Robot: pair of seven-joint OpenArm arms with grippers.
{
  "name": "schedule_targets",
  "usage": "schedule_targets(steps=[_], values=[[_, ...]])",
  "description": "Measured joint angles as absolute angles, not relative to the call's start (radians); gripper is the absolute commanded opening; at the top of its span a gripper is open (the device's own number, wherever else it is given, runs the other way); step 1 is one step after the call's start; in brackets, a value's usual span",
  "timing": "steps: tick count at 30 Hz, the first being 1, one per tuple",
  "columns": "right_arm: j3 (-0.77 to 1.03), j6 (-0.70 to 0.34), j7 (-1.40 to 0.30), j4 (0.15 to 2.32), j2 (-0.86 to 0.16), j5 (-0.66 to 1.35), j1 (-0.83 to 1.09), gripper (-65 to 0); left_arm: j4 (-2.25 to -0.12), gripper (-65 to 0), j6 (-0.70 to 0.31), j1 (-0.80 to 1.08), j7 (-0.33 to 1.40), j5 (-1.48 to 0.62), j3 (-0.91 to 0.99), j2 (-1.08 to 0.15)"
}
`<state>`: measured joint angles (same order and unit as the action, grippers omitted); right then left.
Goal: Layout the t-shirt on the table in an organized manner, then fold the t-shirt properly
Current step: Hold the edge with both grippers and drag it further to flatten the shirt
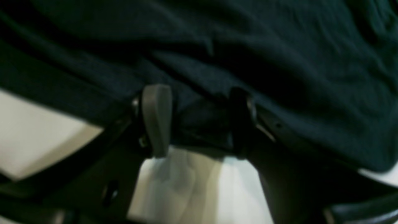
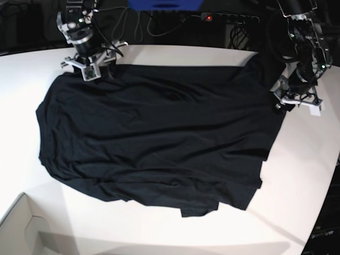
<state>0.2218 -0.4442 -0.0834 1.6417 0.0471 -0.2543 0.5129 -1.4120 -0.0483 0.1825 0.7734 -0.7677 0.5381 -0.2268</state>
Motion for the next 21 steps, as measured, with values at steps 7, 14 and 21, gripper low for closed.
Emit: schedule_targets(steps=[7,14,21], values=[[0.222,-0.444,-0.081,1.643,0.047,-0.254,0.523,-34.8,-1.546,-31.6,-0.003,0.21,0.842,-0.721,0.535,-0.214],[0.223,-0.444,-0.081,1.643,0.047,-0.254,0.524,-34.8,-1.788,-31.6,-0.004,0.304,0.836,-0.728,0.535,-0.219],[0.237,-0.445,-0.081,1.643,0.047,-0.247,0.525,-34.8,-1.835,-31.6,-0.005,0.43,0.839,-0.727,0.507,-0.211]])
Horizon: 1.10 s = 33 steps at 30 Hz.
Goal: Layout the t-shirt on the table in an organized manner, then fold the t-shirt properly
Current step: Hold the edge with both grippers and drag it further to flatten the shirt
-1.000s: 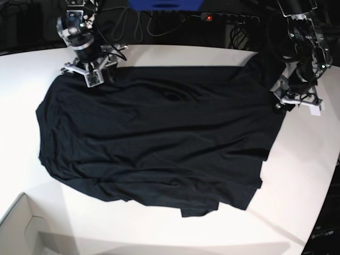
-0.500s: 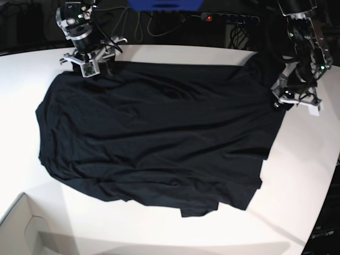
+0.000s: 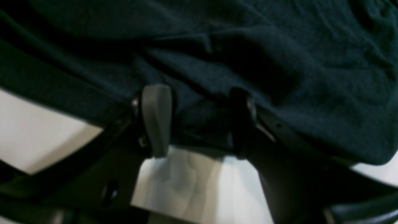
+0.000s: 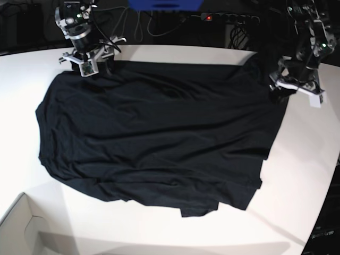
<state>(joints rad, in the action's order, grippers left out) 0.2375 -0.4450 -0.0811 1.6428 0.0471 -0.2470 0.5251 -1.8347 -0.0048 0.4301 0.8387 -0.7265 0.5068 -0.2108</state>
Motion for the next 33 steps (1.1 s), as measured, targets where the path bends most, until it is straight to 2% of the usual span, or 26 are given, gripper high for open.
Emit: schedule_targets(steps=[12,33], values=[[0.237,-0.445,-0.078,1.656,0.047,-0.247,0.549,-34.8,-1.625,-31.6,-0.019,0.411,0.795,-0.741,0.503,-0.218],[0.236,-0.445,-0.081,1.73,0.027,-0.253,0.699,-34.8,-1.619,-31.6,-0.018,0.368,0.811,-0.726,0.507,-0.221]])
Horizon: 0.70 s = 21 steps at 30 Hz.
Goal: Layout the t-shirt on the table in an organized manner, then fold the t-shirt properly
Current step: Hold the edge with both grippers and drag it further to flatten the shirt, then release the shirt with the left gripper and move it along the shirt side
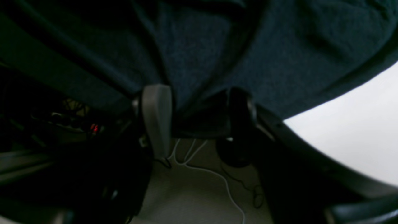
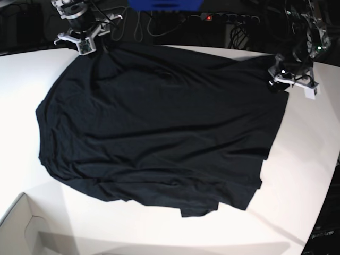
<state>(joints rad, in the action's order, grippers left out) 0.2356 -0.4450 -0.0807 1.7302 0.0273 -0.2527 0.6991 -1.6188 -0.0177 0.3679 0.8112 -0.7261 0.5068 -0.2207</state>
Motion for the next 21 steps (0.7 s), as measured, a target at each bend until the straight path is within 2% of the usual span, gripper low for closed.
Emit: schedule_targets(steps=[8,16,21], values=[[0.239,-0.448,-0.163,1.813,0.028,-0.288,0.714,-34.8,-1.687,-31.6,-0.006,0.363,0.844,-0.722,0.535,-0.213],[0.24,-0.448,-0.153,1.907,0.031,-0.285,0.708,-34.7,-1.807,-31.6,-0.004,0.361,0.842,-0.726,0.559,-0.215],[0.238,-0.448,-0.16,1.907,0.03,-0.285,0.673,-34.6,-1.787,-31.6,-0.002,0.287,0.848,-0.709,0.583,-0.215]])
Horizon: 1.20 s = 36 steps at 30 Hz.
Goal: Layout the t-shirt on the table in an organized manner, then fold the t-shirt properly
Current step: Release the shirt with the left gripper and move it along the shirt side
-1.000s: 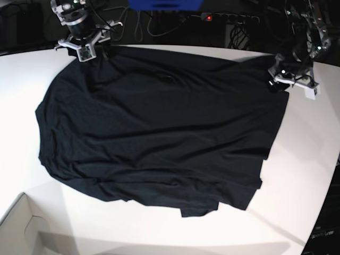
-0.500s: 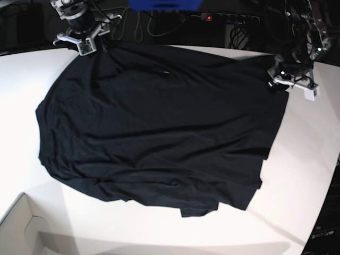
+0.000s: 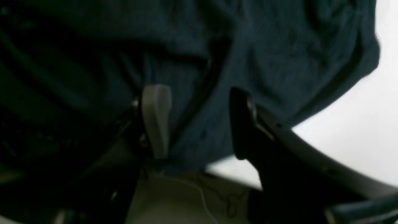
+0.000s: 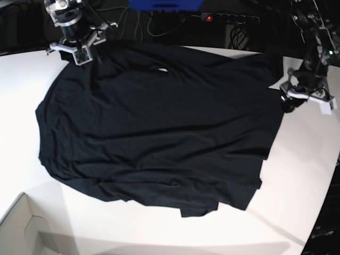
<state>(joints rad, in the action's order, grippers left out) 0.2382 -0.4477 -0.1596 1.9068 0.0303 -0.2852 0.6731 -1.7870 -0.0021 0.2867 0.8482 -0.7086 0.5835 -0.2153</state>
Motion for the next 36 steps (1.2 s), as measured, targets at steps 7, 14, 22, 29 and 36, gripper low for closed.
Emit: schedule_targets(steps=[7,14,22,29,36], values=[[0.234,-0.448,-0.161,1.906,0.03,-0.286,0.676,-34.6,-1.561,-31.6,-0.004,0.119,0.839,-0.701,0.579,-0.218],[0.238,-0.448,-0.159,1.906,0.031,-0.285,0.666,-34.6,-1.386,-31.6,-0.01,0.076,0.804,-0.614,0.577,-0.216],[0.238,-0.448,-0.161,1.906,0.031,-0.285,0.666,-34.7,-1.387,-31.6,-0.026,0.135,0.783,-0.583,0.584,-0.253],[0.236,-0.448,-0.16,1.905,0.031,-0.285,0.665,-34.7,-1.481,-31.7,-0.001,0.191,0.839,-0.644,0.585,-0.257],[0.236,-0.448,-0.16,1.905,0.031,-0.285,0.666,-34.7,-1.667,-31.7,-0.007,0.163,0.823,-0.694,0.522,-0.249]])
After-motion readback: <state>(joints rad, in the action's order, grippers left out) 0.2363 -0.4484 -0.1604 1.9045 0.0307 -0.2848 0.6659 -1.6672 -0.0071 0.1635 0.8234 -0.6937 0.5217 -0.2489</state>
